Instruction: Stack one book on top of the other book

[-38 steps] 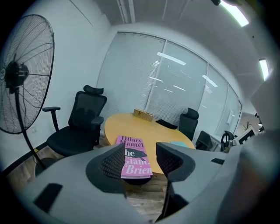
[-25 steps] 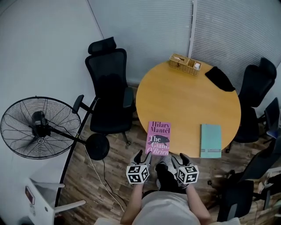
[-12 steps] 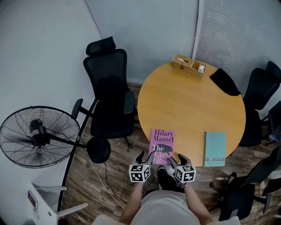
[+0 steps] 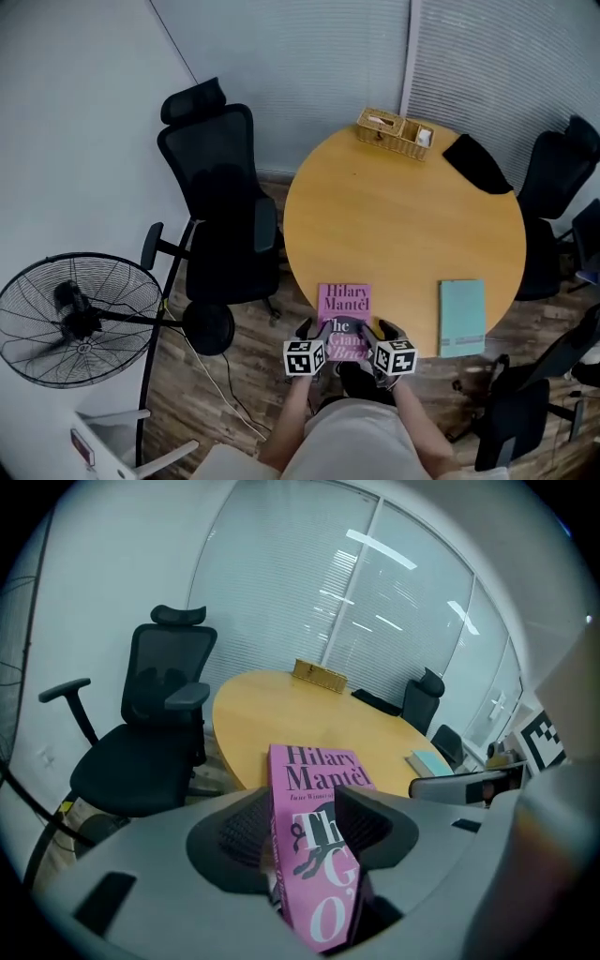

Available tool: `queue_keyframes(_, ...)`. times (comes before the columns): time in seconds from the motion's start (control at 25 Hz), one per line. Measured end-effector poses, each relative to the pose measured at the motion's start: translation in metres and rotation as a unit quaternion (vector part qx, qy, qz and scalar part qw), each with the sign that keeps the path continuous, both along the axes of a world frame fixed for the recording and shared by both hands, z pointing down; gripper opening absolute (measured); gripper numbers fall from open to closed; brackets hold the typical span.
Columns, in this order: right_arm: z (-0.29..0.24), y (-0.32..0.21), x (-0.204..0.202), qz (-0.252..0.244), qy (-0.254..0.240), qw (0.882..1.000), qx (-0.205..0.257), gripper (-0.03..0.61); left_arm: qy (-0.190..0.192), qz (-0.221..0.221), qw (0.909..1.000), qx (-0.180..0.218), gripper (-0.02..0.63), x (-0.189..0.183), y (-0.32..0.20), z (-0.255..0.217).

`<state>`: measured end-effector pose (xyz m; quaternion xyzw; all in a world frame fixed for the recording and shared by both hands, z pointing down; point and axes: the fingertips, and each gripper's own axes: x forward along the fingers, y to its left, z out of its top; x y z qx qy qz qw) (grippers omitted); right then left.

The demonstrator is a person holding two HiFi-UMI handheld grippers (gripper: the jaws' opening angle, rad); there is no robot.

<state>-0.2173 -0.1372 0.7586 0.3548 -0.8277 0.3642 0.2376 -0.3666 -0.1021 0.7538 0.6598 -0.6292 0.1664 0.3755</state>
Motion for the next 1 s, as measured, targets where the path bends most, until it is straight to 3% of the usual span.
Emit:
queue_keyframes(0.24,0.026,-0.034,-0.012,0.030,0.001,0.999,-0.035,0.224,0.014,-0.007,0.9998,-0.014,0.227,-0.009,-0.031,0.017)
queue_keyframes(0.4,0.025,-0.054,-0.004,0.120,-0.035,0.990,-0.061,0.229,0.028,-0.032,0.9989,-0.021,0.225,-0.020,-0.047,0.021)
queue_keyframes(0.48,0.026,-0.048,0.001,0.141,-0.045,0.987,-0.069,0.229,0.039,-0.038,0.9982,-0.025,0.227,-0.020,-0.048,0.021)
queue_keyframes(0.72,0.035,-0.018,-0.013,0.066,-0.019,0.995,-0.068,0.229,0.032,-0.015,0.9983,-0.046,0.231,-0.012,-0.027,0.025)
queue_keyframes(1.0,0.042,-0.001,-0.016,0.050,-0.011,0.996,-0.078,0.229,0.048,-0.013,0.9961,-0.073,0.236,-0.002,-0.009,0.036)
